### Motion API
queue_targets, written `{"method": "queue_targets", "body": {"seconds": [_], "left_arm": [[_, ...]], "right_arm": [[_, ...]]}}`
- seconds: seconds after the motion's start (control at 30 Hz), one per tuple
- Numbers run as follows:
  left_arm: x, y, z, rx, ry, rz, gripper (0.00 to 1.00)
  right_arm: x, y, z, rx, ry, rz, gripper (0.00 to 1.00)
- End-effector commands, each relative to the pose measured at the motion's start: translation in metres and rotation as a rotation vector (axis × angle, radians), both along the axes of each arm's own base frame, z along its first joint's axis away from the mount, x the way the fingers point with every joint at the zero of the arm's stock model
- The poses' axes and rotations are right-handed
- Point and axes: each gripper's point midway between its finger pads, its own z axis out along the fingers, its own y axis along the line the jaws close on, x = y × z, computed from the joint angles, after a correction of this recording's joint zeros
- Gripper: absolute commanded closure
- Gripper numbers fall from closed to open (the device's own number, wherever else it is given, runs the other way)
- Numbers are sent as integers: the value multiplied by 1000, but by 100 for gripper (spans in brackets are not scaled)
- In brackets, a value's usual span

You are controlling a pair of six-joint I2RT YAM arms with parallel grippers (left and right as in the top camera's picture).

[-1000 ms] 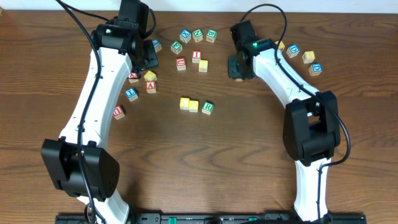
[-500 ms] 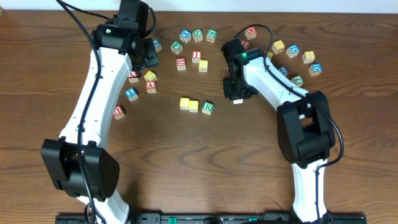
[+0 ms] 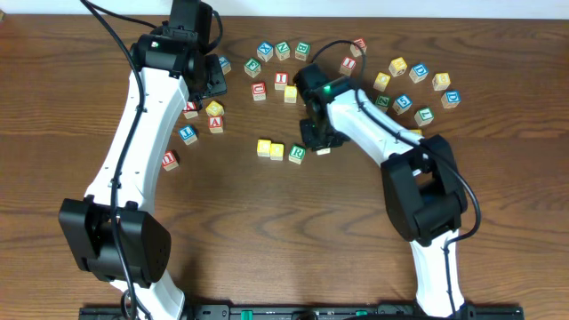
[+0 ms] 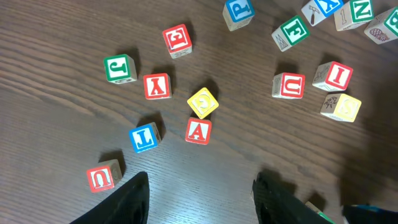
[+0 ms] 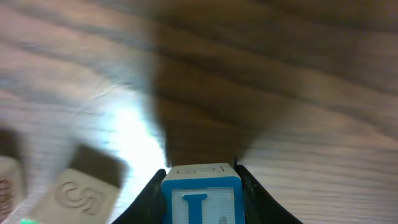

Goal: Spell out CORL
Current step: 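Carry the L block and lower it right of the R block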

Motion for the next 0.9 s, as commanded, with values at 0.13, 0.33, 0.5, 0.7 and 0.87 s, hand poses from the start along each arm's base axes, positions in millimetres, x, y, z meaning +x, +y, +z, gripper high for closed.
{"method": "queue_targets", "body": {"seconds": [0.13, 0.33, 0.5, 0.7, 0.87], "left_arm": [[-1, 4, -10, 20, 27, 0, 46], [-1, 4, -10, 19, 26, 0, 47], [-1, 4, -10, 19, 27, 0, 47], [-1, 4, -10, 20, 27, 0, 47], [-1, 4, -10, 20, 27, 0, 47]], "right_arm": [[-16, 3, -1, -9, 39, -57, 73], [-24, -2, -2, -27, 70, -70, 71], [-26, -2, -2, -28, 80, -71, 55], [-28, 1, -2, -9, 93, -84, 49], [-33, 0, -2, -12, 111, -100, 48]]}}
